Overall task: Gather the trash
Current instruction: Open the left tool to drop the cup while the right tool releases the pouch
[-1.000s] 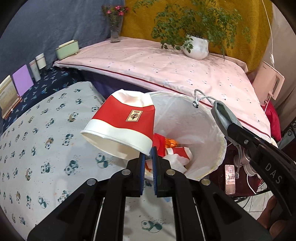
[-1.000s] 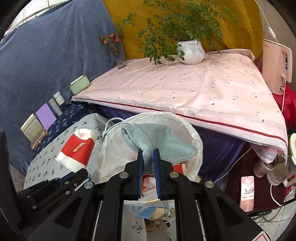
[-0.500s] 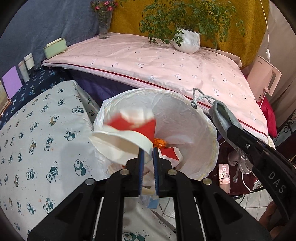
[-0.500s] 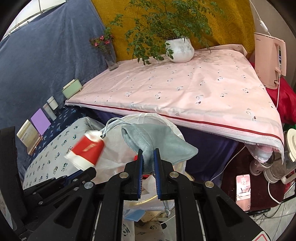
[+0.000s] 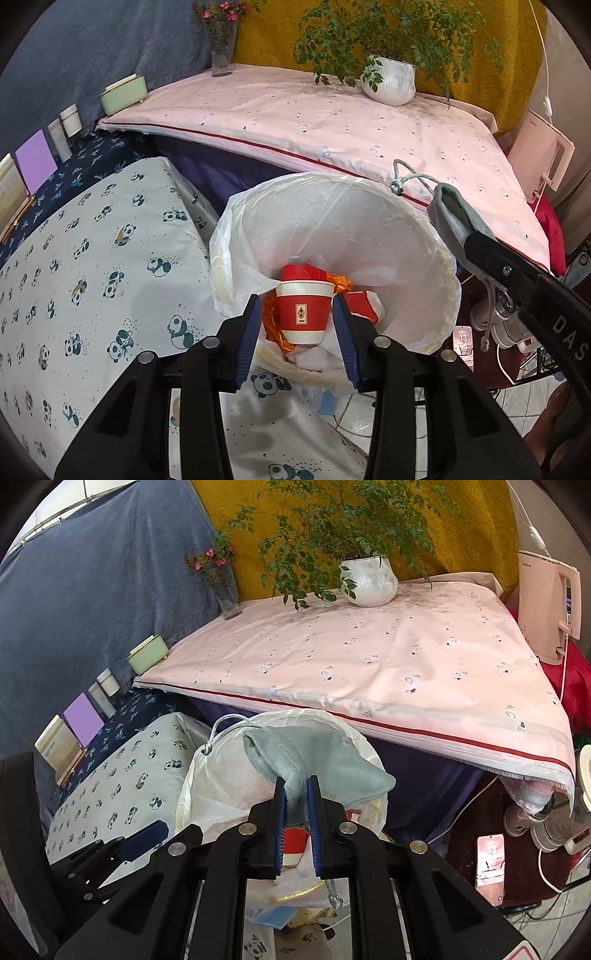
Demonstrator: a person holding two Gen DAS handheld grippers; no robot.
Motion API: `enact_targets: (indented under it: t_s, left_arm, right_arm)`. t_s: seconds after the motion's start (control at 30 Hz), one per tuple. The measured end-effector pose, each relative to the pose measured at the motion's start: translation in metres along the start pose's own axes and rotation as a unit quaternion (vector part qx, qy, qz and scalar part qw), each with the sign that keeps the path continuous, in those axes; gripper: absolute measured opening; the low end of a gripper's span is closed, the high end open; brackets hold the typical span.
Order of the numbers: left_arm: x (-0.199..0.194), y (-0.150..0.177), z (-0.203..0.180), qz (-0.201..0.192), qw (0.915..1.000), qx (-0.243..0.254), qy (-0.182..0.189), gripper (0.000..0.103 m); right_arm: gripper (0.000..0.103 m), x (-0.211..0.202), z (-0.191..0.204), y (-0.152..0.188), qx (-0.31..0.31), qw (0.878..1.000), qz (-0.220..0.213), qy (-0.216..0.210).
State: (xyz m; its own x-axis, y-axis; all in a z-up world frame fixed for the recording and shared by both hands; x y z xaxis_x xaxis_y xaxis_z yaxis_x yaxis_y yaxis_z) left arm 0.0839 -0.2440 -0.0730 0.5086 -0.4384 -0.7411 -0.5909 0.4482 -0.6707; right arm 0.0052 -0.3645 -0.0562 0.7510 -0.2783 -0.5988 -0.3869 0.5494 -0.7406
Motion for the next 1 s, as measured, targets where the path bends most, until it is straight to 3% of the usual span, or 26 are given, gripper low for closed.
enact_targets:
  t_s: [0.37, 0.57, 0.67, 0.93, 1.0]
  left_arm:
    - [-0.004, 0.002, 0.026, 0.002, 0.9995, -0.030, -0.012, 0.041]
    - [-0.008, 0.003, 0.042, -0.005, 0.9987, -0.041, -0.030, 0.053]
    - [-0.009, 0.003, 0.050, -0.005, 0.9982, -0.048, -0.034, 0.054]
    - [-0.018, 0.005, 0.062, -0.010, 0.9973, -0.058, -0.045, 0.056]
    - [-0.021, 0.006, 0.065, -0.013, 0.9969, -0.061, -0.049, 0.062]
  right_arm:
    - [0.013, 0.013, 0.018, -0.002, -0.018, 1.000, 0.008, -0.009]
    - [0.017, 0.023, 0.033, -0.005, -0.032, 0.999, 0.009, -0.012]
    - [0.029, 0.024, 0.039, -0.007, -0.034, 0.999, 0.006, -0.013]
    - [0.043, 0.014, 0.055, -0.008, -0.042, 0.999, -0.003, -0.020]
    - [0.046, 0.011, 0.057, -0.007, -0.043, 0.999, -0.005, -0.020]
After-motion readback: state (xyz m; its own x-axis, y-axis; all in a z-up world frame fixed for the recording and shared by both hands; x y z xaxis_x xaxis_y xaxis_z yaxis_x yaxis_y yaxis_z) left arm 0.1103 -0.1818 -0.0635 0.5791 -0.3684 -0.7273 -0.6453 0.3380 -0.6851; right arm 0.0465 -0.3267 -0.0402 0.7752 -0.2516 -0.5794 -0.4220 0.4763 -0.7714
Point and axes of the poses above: each gripper's, at about its wrist camera, not at the fingertips, and x roughly the way its jaws point, z to its left, y to its underside, the point moved 4 cm from there along x, roughly the way its jaws point, and after that the axes turned 3 degrees about -z, right-handed, at the moved point
